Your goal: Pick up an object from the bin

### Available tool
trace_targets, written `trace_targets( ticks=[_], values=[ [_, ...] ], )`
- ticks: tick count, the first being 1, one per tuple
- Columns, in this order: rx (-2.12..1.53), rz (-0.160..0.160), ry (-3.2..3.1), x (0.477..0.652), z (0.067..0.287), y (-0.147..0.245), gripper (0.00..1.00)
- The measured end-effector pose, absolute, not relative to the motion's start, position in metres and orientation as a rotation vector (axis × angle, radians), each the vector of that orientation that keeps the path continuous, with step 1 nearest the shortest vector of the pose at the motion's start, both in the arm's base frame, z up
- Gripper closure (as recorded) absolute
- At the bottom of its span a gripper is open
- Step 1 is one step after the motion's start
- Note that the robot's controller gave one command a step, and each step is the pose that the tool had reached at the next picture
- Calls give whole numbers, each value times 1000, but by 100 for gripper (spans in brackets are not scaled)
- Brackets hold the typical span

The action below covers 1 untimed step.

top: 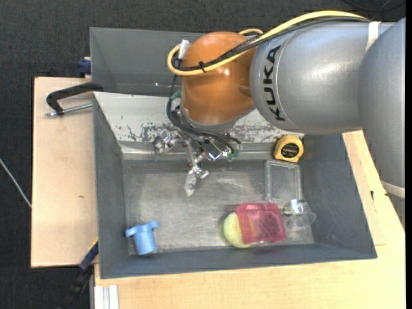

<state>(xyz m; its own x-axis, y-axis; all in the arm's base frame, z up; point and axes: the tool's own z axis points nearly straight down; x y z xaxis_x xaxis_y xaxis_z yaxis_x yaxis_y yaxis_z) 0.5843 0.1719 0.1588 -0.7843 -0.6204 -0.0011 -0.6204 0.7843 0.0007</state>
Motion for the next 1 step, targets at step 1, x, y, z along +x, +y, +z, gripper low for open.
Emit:
trace_targets(
  ticks=[1],
  values=[
    [-1132, 6, 2918, 587, 176, 216, 0]
  ],
)
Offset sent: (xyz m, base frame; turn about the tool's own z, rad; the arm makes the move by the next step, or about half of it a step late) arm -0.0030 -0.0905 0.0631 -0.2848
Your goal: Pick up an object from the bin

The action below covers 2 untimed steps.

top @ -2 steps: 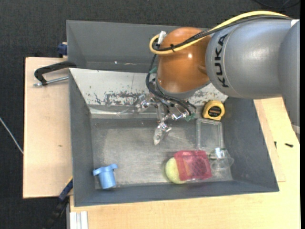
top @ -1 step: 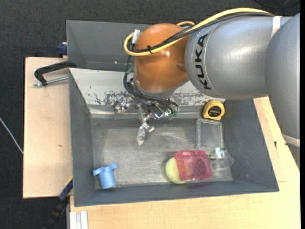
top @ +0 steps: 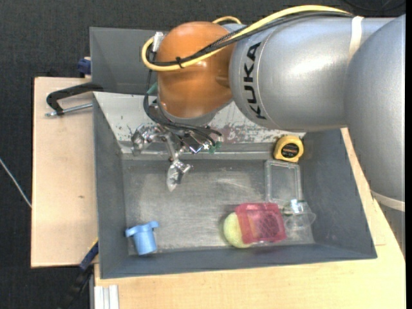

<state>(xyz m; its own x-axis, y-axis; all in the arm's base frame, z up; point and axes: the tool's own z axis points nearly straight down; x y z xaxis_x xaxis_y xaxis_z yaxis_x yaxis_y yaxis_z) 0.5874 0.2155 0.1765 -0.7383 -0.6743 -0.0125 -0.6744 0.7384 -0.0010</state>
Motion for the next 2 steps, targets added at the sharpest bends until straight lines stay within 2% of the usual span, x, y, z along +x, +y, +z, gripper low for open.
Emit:
trace_targets(
  ticks=[2],
  values=[
    [-1306, -1, 2851, 586, 203, 114, 0]
  ],
)
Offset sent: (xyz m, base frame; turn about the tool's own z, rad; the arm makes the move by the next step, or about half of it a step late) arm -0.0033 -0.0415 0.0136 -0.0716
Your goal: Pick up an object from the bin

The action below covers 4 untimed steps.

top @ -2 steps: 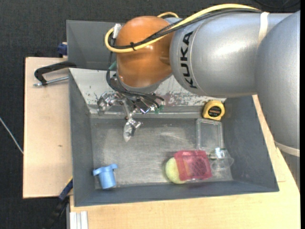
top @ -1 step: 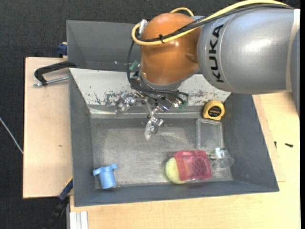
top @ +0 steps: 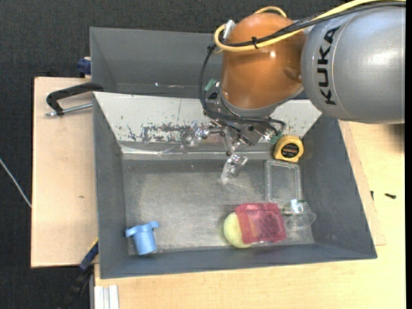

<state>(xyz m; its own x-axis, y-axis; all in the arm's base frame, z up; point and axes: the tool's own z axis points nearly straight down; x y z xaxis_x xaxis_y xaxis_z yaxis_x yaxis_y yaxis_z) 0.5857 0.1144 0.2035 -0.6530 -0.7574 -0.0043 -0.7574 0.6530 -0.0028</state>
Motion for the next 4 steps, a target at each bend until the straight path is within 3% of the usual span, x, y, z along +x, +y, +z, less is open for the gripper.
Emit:
trace_targets(
  ticks=[1, 2, 3, 4],
  values=[
    [-1482, -2, 2763, 589, 163, 101, 0],
    [-1647, 2, 2673, 532, 156, 72, 0],
    [-1666, 3, 2663, 509, 165, 63, 0],
    [-1826, -1, 2552, 501, 134, 66, 0]
  ],
)
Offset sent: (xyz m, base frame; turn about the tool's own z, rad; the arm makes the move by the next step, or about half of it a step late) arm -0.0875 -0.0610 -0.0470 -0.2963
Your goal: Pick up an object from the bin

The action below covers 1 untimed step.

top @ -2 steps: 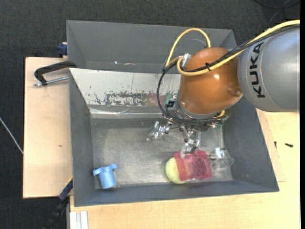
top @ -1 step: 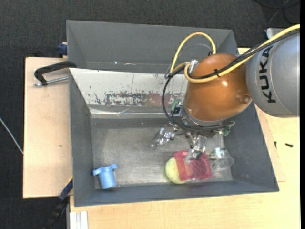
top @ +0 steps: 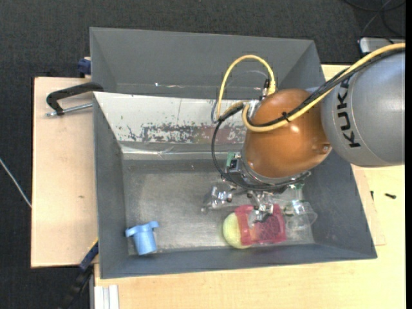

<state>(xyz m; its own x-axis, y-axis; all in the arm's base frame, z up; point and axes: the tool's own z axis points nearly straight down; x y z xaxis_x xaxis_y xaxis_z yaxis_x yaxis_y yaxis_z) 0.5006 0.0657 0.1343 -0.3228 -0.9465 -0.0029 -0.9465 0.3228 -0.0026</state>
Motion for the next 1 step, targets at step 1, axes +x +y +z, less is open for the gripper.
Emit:
trace_targets(
  ticks=[1],
  values=[
    [-1910, 4, 2492, 497, 116, 20, 0]
  ],
)
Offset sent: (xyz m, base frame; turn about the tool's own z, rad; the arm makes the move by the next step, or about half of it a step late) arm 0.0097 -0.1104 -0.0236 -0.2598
